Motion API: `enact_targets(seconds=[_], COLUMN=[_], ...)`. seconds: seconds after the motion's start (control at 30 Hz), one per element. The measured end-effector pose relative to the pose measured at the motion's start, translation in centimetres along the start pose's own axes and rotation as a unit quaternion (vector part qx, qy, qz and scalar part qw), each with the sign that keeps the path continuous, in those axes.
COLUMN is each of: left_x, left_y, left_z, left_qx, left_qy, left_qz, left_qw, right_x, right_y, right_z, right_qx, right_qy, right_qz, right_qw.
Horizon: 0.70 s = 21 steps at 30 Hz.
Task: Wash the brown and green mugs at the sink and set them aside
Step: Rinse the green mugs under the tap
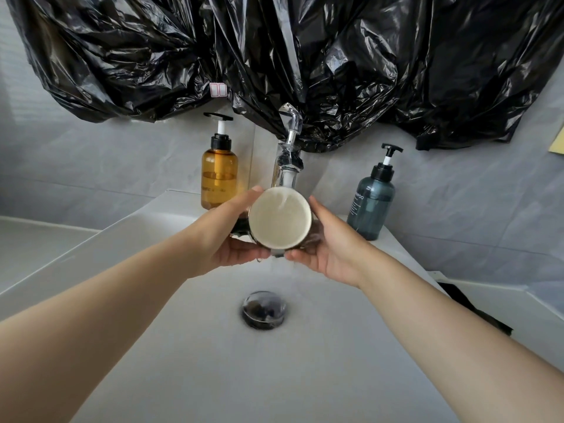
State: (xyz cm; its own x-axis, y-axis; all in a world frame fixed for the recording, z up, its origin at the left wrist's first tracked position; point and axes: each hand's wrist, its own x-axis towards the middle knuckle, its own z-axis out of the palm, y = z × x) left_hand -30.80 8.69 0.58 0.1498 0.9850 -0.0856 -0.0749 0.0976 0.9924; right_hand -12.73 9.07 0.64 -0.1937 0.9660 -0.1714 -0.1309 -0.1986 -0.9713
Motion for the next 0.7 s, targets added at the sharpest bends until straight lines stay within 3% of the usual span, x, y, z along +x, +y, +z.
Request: enact_targets(seconds=[0.13, 0.3, 0.5, 0.7], left_x=[0.0, 0.1, -0.3, 0.1], left_y=[0.1, 0.0, -0.3, -0.7], left_z=[-0.2, -0.1, 0.5, 0.8], left_qx=[-0.06, -0.039, 0.034, 0.133], left_qy=[0.011, 0.006, -0.061, -0.032], left_qz=[-0.016, -0.028, -0.011, 0.053], left_qw=[0.998, 0.999, 0.997, 0.989], right_x=[-0.1, -0.2, -0.3, 0.0], right_y=[-0.6, -0.2, -0.8, -0.6], right_z=[0.0, 0.1, -0.9, -1.7], right_qx=[0.015, -0.133, -0.118, -0.099], right_qy=[0.001, 0.042, 0.124, 0.123], right_qz=[-0.004, 0.02, 0.067, 0.085], right_qw=[1.0, 0.99, 0.983, 0.984])
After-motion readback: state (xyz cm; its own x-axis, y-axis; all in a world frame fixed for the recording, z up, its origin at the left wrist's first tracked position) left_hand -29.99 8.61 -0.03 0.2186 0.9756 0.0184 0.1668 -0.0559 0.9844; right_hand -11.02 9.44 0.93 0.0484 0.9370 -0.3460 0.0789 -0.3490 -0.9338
